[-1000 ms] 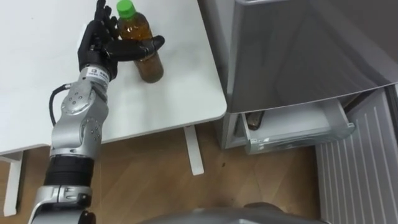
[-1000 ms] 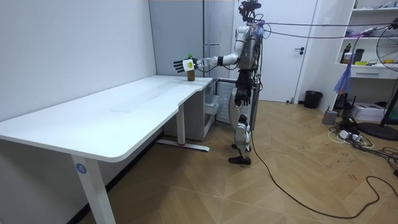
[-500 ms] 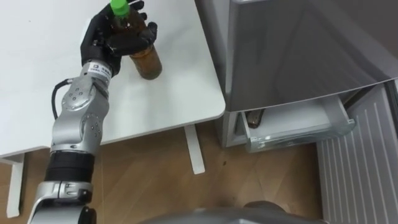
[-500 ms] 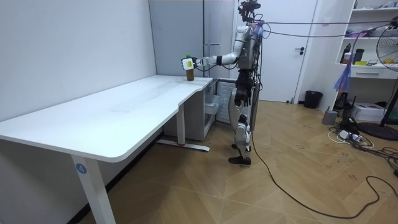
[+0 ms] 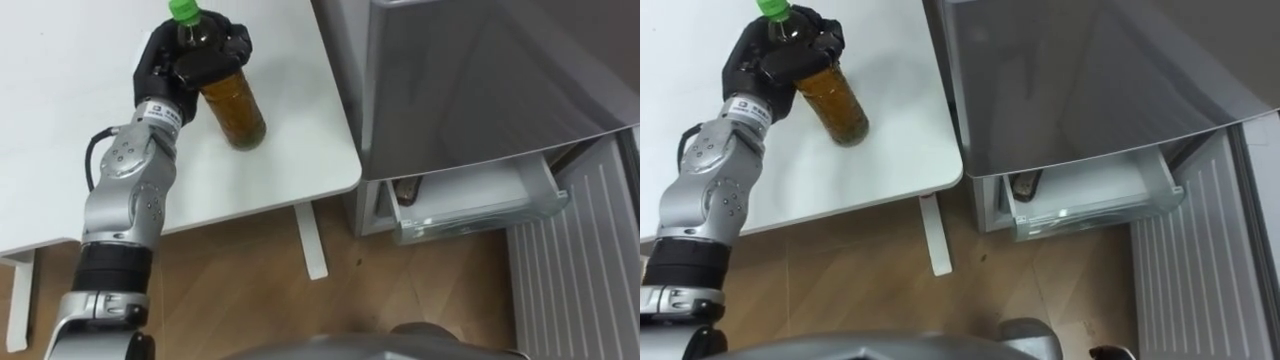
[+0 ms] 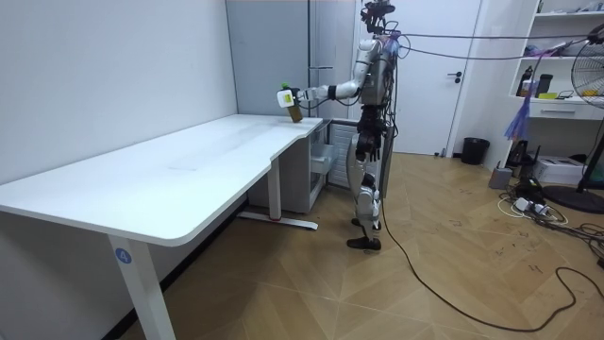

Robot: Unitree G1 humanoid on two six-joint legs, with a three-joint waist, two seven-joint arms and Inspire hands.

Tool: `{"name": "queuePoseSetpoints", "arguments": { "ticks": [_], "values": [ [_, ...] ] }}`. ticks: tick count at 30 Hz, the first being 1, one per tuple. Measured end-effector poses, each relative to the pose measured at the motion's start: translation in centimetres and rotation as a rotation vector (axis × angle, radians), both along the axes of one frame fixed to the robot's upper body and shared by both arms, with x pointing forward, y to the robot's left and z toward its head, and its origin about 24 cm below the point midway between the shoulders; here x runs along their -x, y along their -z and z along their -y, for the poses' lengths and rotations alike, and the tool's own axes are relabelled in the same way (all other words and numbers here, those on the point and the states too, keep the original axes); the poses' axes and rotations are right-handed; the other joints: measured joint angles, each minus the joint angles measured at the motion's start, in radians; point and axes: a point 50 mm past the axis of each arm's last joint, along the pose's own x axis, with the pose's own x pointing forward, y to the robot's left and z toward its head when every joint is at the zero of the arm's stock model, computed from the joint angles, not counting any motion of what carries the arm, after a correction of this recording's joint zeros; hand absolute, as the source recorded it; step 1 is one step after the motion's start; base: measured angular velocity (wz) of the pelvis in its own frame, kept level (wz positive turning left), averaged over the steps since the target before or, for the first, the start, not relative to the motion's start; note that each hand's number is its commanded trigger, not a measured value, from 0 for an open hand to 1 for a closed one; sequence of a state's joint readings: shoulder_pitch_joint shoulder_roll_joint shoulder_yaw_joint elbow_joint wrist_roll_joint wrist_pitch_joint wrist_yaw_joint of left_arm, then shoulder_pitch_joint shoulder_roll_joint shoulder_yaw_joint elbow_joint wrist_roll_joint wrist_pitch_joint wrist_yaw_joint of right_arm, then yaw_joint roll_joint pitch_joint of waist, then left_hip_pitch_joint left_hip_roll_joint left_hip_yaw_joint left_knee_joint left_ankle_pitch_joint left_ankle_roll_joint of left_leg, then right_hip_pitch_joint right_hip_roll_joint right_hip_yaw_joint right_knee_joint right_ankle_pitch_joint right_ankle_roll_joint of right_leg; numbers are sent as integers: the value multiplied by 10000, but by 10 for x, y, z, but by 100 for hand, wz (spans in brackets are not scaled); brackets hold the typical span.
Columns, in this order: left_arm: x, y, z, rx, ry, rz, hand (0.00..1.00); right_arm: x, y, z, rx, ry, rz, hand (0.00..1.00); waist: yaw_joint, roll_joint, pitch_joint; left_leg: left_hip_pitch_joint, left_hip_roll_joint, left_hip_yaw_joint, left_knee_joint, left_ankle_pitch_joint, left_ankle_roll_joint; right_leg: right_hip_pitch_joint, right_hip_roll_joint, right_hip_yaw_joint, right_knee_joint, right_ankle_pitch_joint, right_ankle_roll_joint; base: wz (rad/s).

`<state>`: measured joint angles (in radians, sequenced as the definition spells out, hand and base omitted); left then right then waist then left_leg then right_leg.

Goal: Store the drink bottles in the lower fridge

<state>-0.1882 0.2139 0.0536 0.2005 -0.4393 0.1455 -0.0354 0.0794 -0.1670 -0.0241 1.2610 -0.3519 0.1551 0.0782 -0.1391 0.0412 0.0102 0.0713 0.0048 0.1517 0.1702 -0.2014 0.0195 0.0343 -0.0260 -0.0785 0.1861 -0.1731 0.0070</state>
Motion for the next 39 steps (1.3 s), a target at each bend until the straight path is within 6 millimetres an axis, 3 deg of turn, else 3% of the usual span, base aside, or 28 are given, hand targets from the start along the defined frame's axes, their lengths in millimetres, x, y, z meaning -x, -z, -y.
{"name": "queuePoseSetpoints", "arguments": {
  "ticks": [10, 15, 19, 26, 28, 33, 39],
  "values": [
    [0, -6, 1, -264, -14, 138, 100, 0, 0, 1, 176, -177, -116, 0, 82, -292, -34, -79, 10, -2, 87, 0, 0, 19, -3, -26, 30, 1, -1, 0],
    [3, -32, 11, -564, 301, 1175, 100, 2, 0, 1, 235, -166, -198, 0, 370, -312, -34, -75, 6, -3, 90, 0, 0, 28, -5, -27, 25, 1, -2, 0],
    [6, -45, 18, -594, 602, 1768, 100, -2, -1, 2, 400, -132, 29, 0, 384, -281, -53, -66, 5, -98, 96, 0, 0, 93, -16, -115, 12, 2, -2, 7],
    [26, -40, 29, -330, 1480, 1757, 100, -10, -1, -1, 418, -285, 283, 0, 536, -198, -108, -120, -7, -260, 149, 1, 0, 189, -70, -458, -4, -26, -29, 11],
    [29, -40, 30, -268, 1643, 1801, 100, -11, -1, -1, 395, -212, 361, 0, 567, -213, -116, -194, -12, -344, 198, 3, 1, 196, -89, -593, -6, -30, -31, 19],
    [37, -45, 32, -236, 1937, 2078, 100, -19, -2, -3, 345, -116, 720, 0, 1088, -256, -135, -240, -16, -476, 274, 6, 2, 228, -83, -638, -18, -34, -37, 7],
    [47, -50, 37, -202, 2733, 2388, 100, -26, -3, -4, 357, 23, 1138, 0, 1224, -385, -115, -298, -16, -769, 375, 6, 2, 439, -126, -1054, -194, -39, -32, 21]
  ]
}}
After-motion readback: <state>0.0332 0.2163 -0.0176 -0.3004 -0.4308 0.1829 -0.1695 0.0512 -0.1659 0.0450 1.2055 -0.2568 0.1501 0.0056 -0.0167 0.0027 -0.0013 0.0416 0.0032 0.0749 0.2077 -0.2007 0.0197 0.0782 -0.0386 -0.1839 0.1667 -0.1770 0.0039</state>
